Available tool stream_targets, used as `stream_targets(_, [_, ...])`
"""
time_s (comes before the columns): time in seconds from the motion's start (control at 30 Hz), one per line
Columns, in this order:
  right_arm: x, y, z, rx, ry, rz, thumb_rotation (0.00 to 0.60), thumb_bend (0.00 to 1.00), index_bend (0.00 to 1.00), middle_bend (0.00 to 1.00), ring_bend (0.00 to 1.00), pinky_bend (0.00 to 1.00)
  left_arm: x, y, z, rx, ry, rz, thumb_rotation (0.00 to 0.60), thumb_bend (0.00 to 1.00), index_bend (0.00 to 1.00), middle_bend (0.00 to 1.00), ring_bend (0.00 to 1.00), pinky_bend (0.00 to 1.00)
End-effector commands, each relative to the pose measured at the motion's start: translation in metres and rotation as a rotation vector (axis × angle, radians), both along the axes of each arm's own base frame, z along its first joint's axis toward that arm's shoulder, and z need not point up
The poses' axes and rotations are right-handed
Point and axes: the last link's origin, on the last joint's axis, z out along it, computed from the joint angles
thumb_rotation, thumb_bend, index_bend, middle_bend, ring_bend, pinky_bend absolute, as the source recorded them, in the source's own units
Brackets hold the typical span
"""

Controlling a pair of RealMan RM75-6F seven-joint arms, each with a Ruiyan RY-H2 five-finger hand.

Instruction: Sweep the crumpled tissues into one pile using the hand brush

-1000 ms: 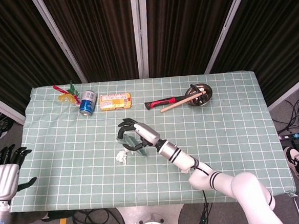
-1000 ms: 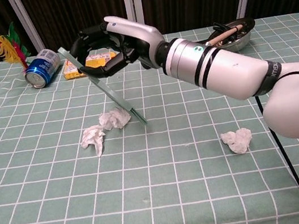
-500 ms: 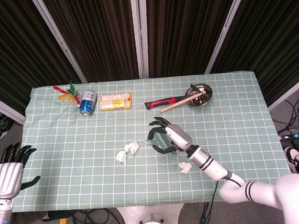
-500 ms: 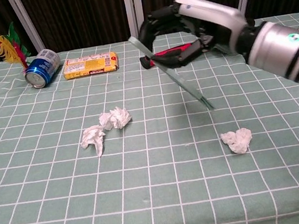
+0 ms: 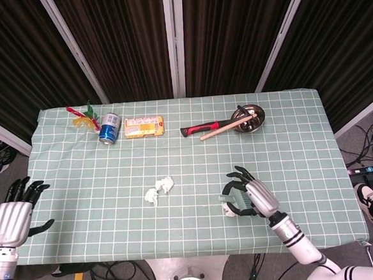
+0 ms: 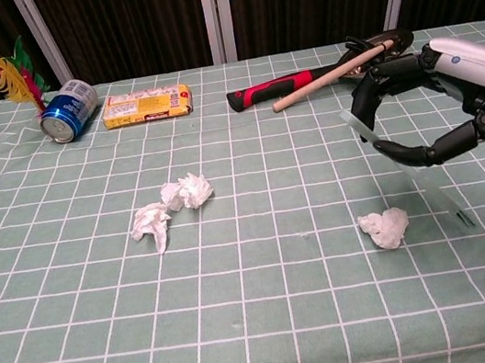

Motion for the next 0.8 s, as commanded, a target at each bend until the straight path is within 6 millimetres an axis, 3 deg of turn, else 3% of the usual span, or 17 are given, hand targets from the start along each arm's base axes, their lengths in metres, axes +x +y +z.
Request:
stream_targets(0.03, [0.007,0.007,-0.012,-0.034,-0.004,0.023,0.6,0.67,0.58,0.59,0.19,0.0,0.002,0.0,0.0,0.002,-0.003,-0.006,0.6,0.0,0.21,0.16,0.05,0.07])
stream_targets(0.3, [0.031,0.012,-0.052,-0.079,0.025,0.08,0.6,0.71,0.58,0.6,0.19,0.0,0.002,-0.006,0.004,0.006,-0.006,0.003,0.6,0.0,0.21,0.16,0.05,0.07])
stream_targets(0.8, [0.108,-0.023,-0.104,-0.128,-0.004,0.174,0.6,0.71,0.58,0.6,0.19,0.0,0.006,-0.012,0.007,0.011,-0.008,0.012,0.6,0.0,0.21,0.16,0.05,0.07])
